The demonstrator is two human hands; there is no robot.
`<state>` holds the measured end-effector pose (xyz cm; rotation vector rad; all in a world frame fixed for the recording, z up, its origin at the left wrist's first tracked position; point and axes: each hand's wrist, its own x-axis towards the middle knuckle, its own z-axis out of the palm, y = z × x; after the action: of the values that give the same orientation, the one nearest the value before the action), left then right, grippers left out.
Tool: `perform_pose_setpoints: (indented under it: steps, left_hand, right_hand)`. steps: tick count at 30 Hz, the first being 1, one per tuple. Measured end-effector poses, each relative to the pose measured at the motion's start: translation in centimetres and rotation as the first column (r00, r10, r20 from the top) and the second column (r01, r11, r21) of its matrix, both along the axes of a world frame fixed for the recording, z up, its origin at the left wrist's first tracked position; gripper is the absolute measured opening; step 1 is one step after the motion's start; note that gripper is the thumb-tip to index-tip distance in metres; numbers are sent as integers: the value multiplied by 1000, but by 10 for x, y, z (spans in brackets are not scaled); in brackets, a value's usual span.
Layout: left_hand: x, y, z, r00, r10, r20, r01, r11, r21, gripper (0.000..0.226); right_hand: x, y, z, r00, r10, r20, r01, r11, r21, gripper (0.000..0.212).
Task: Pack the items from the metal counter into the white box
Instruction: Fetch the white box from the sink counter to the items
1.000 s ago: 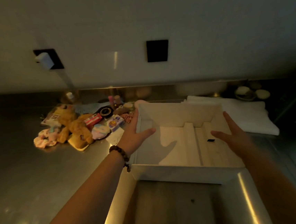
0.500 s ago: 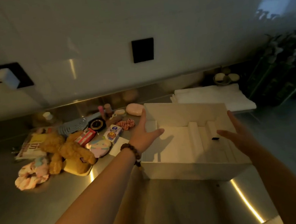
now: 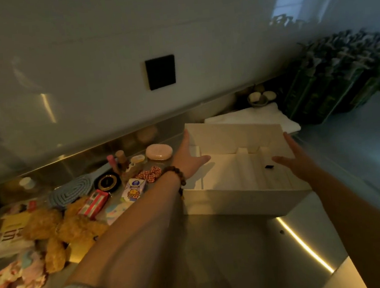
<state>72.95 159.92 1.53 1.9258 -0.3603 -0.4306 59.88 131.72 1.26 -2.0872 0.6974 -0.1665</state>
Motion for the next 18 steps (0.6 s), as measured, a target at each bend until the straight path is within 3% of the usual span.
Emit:
perform_pose_setpoints:
  steps: [3, 7, 11, 14, 18]
  left_hand:
    - [4, 1, -4, 1000, 10, 13, -10, 1000, 6, 105]
    - [0, 3, 3, 999, 22, 33, -23, 1000, 18, 95]
    - [-9, 11, 14, 982, 68, 175, -86, 992, 97, 63]
    - [-23, 24, 18, 967, 64, 248, -89, 992, 89, 41]
    - [-39, 60, 15, 958, 72, 277, -140, 962, 235, 64]
  right_hand:
    - [0, -1, -1, 1000, -6, -15, 6, 1000, -9, 90]
    - [-2, 8, 5, 1000, -6, -20, 2, 986, -169, 88]
    - [-8, 16, 14, 994, -71, -82, 23, 877, -481, 71]
    - [-8, 34, 23, 996, -74, -58, 32, 848, -529, 64]
    - [9, 89, 37, 995, 94, 33, -60, 831, -552, 58]
